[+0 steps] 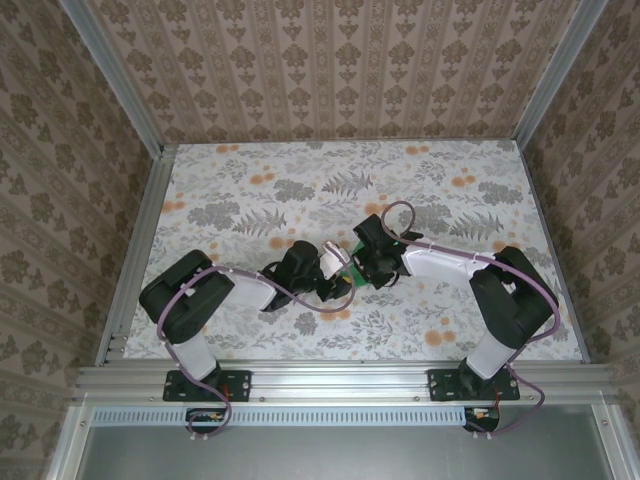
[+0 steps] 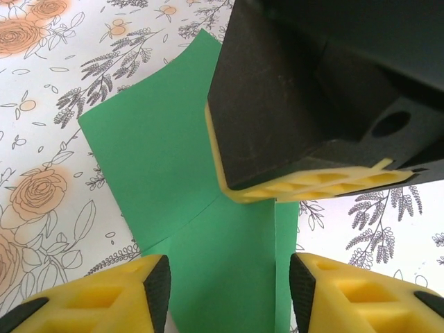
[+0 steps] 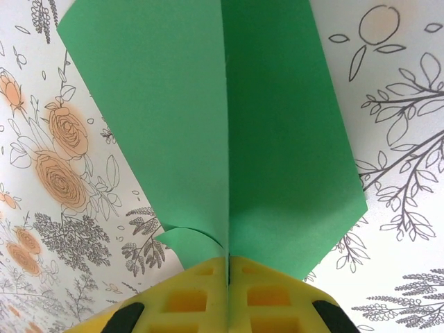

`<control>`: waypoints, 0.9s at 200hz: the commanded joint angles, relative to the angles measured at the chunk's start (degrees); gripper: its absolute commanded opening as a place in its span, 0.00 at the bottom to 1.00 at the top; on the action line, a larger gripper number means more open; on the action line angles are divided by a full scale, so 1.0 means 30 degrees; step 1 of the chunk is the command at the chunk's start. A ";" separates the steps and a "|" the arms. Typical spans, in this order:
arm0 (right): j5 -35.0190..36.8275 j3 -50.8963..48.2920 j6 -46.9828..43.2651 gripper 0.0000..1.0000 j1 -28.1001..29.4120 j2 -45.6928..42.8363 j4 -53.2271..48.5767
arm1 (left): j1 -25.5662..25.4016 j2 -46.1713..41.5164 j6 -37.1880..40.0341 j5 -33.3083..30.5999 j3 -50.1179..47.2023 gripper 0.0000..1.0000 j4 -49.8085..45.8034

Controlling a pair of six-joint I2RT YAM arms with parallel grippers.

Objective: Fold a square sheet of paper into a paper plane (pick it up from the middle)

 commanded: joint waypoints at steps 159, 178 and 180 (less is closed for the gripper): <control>-0.1838 -0.0544 0.0553 0.23 -0.1057 -0.0976 0.0662 | 0.0168 0.0717 0.0174 -0.0051 -0.0112 0.07 0.0932; -0.1537 -0.0168 -0.1009 0.43 -0.1366 -0.1441 -0.0193 | 0.0360 0.0777 -0.0280 0.0208 -0.0060 0.06 0.0902; -0.1485 -0.0100 -0.1199 0.45 -0.1421 -0.1519 -0.0341 | 0.0352 0.0779 -0.0369 0.0237 -0.0053 0.06 0.0888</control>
